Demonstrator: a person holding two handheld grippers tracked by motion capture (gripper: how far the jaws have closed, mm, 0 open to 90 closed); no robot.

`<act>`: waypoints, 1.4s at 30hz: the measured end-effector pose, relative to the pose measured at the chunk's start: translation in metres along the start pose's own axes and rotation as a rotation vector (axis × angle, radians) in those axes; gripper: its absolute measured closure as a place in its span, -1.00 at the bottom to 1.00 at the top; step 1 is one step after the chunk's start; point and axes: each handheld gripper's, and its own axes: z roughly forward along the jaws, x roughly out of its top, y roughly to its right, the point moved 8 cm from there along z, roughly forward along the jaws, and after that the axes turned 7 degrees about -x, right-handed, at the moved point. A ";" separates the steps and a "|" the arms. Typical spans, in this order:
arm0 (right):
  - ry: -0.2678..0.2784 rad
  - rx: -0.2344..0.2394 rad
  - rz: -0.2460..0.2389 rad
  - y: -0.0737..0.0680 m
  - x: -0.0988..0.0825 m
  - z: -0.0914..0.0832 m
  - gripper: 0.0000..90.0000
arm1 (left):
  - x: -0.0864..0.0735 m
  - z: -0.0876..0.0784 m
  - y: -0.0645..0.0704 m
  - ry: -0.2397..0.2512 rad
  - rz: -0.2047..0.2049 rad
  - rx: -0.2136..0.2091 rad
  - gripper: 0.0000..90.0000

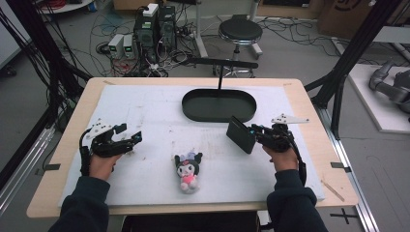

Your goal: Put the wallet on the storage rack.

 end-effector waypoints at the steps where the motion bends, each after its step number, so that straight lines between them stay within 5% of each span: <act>1: 0.004 0.007 0.005 0.000 0.001 -0.001 0.64 | 0.000 0.000 0.000 0.000 0.000 0.001 -0.47; 30: 0.003 0.043 0.068 0.003 0.001 -0.001 0.87 | -0.001 0.001 0.001 -0.007 -0.005 -0.009 -0.44; 37: 0.002 -0.006 -0.016 0.002 0.000 0.001 0.83 | -0.001 0.001 0.002 -0.009 -0.002 -0.011 -0.44; 38: -0.040 -0.038 -0.077 0.001 -0.004 0.004 0.83 | -0.001 0.001 0.002 -0.010 -0.003 -0.012 -0.44; 40: -0.044 -0.051 -0.104 0.000 -0.005 0.006 0.89 | -0.001 0.001 0.002 -0.011 -0.001 -0.011 -0.44; 42: -0.038 -0.116 -0.152 -0.001 -0.003 0.004 0.92 | -0.001 0.001 0.002 -0.007 -0.004 -0.011 -0.44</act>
